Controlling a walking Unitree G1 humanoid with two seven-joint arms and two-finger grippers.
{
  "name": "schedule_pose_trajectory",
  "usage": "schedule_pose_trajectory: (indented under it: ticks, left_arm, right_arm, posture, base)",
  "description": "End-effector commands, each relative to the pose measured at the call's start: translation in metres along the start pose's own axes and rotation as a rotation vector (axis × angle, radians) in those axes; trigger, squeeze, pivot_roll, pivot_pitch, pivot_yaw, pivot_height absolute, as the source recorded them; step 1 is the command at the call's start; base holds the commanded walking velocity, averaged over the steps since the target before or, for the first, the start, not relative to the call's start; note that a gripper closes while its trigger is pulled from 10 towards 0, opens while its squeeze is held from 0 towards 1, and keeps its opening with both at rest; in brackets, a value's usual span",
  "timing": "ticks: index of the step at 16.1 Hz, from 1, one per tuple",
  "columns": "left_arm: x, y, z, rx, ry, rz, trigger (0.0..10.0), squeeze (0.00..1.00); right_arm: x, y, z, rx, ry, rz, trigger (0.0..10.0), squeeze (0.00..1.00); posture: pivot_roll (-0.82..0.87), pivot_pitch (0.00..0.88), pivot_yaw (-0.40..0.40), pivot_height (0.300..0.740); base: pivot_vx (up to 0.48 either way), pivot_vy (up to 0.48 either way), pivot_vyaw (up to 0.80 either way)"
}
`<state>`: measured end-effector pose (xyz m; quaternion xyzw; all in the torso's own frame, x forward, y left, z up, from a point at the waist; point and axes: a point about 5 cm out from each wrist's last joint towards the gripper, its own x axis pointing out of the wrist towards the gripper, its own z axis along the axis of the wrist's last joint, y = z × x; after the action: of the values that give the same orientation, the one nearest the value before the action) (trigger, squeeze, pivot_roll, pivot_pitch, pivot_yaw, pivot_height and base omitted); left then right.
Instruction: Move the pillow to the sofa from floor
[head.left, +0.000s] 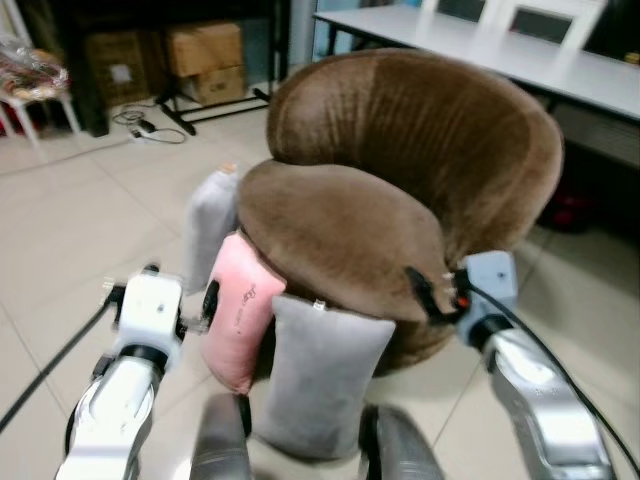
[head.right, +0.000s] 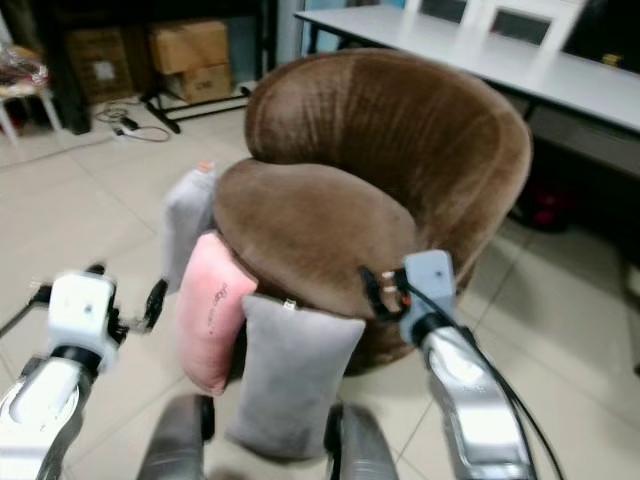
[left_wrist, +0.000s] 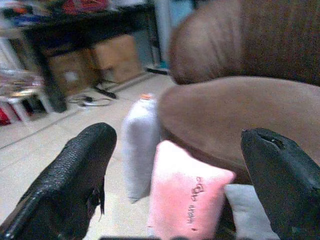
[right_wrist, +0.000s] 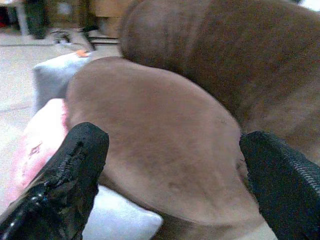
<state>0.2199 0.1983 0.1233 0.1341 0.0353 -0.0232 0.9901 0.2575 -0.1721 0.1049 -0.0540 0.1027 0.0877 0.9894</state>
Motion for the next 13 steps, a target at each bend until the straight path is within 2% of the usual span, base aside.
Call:
schedule_pose_trajectory:
  ticks: [1,4,5,7,13]
  left_arm:
    - [-0.0038,-0.0021,-0.0046,-0.01,0.014,-0.002,10.0,0.0]
    - [-0.0067,-0.0005,-0.0059,-0.021,0.013,0.0,10.0,0.0]
    - [-0.0064,-0.0005,-0.0055,-0.022,0.012,0.0,10.0,0.0]
    - [-0.0063,-0.0006,-0.0058,-0.024,0.01,0.003,10.0,0.0]
    - [-0.0062,0.0003,-0.008,-0.012,0.015,0.001,10.0,0.0]
  right_arm:
    - [0.0021,0.001,0.002,-0.014,0.001,0.006,10.0,0.0]
    - [0.0026,0.002,0.002,-0.081,0.004,0.033,10.0,0.0]
    - [0.0028,0.0016,0.0024,-0.105,0.004,0.028,10.0,0.0]
    - [0.0041,0.0016,0.001,-0.083,0.013,0.013,10.0,0.0]
    - [0.0036,0.0002,-0.0022,-0.046,0.032,-0.019,10.0,0.0]
  posture:
    - [-0.02,0.0,-0.086,0.61]
    - [-0.02,0.0,-0.09,0.61]
    - [-0.02,0.0,-0.092,0.61]
    - [-0.02,0.0,-0.094,0.61]
    - [-0.02,0.0,-0.094,0.61]
  base:
    - [0.0,0.0,0.0]
    - [0.2,0.0,0.0]
    - [0.319,0.0,0.8]
    - [0.319,0.0,0.8]
    - [0.343,0.0,0.0]
